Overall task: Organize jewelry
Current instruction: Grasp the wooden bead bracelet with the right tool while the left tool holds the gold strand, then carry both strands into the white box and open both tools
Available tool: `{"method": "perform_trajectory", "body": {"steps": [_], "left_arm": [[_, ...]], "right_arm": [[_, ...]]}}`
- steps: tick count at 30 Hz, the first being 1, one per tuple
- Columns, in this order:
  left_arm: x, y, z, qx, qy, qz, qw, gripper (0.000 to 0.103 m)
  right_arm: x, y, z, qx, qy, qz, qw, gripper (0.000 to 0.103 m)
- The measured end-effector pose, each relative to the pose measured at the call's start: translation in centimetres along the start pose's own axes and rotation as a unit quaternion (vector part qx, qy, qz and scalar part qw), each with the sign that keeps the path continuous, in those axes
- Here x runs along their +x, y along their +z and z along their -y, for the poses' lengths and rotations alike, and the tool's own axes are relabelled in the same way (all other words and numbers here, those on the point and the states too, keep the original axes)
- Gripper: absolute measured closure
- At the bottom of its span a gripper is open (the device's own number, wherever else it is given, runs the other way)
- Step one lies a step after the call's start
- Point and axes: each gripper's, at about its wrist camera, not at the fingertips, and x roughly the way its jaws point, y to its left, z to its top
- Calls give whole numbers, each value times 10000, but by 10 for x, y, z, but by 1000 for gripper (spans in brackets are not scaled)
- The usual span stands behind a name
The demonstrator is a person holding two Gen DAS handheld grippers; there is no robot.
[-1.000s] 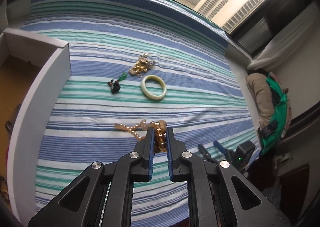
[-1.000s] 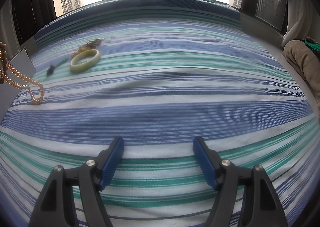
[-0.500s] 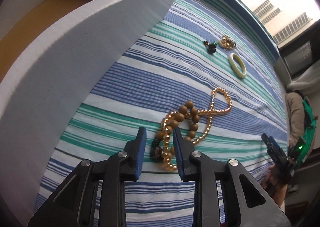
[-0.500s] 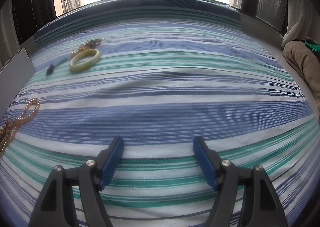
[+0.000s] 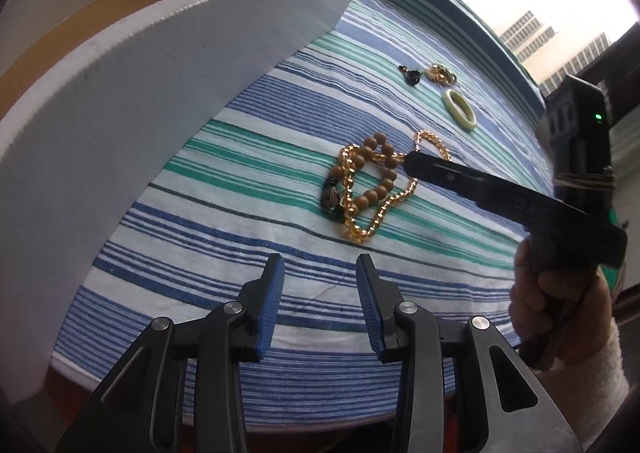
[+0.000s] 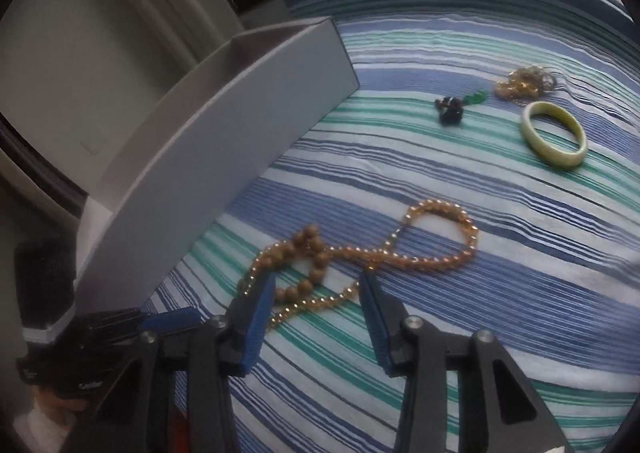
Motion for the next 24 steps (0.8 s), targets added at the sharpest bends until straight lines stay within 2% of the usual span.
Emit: {"method": "perform_trajectory", "body": {"steps": [3,5,6,7,9,12,18,21,24], "left_arm": [[-9,-5,-3,39,60,97,9999,58],[-9,-6,-4,110,125,102,9998,55],[-8,-6,-4,142,155,92,9997,54],[-6,-5,-4,167,192,80,9996,53],[-2,-4,-4,193,242,66,9995,51],[6,1,2,245,257,37,9994,41],[28,28,43,805,318,-20,9962,36],[44,47,79,1367,399,104,9898,26],[72,62,114,2084,526,256,9763,23]], "right_arm": [[27,3,-11,-212,-303,-145,9992,61],[31,4,-24,-638,-651,-66,9958,66],[32,3,-28,-784,-805,-83,9936,88],[30,3,-28,-741,-784,-68,9941,91],[12,2,-26,-582,-614,164,9963,91],[-29,3,-21,-383,-319,610,9969,91],[-109,7,-4,-178,-166,1344,9906,91],[-139,2,11,-51,-278,1649,9859,91],[-153,-7,29,240,-273,1831,9824,91]]}}
